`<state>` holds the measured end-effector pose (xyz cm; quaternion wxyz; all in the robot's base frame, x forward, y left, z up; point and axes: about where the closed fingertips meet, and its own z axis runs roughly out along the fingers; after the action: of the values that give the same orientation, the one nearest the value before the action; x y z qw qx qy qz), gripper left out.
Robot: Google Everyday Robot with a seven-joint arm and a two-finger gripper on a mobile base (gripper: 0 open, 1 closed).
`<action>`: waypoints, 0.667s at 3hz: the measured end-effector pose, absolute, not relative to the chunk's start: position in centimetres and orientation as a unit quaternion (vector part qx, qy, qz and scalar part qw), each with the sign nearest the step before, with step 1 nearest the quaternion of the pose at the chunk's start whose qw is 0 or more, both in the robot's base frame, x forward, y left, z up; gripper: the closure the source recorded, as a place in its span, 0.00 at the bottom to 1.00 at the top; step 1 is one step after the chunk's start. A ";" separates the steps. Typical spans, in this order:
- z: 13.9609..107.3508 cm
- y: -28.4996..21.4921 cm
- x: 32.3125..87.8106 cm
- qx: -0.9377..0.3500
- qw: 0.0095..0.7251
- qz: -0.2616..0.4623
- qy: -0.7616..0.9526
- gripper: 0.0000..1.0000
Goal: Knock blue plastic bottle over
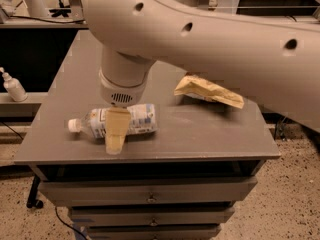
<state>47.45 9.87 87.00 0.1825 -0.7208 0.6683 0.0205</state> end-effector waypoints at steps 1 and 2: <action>87.6 8.6 47.3 -0.703 0.209 0.044 0.678 0.00; 88.8 3.6 48.1 -0.657 0.272 0.076 0.699 0.00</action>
Offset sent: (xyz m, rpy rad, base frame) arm 0.0038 -0.1241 0.0493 0.5350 -0.0067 -0.1894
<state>48.05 3.58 88.75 0.2721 -0.6569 0.6991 0.0758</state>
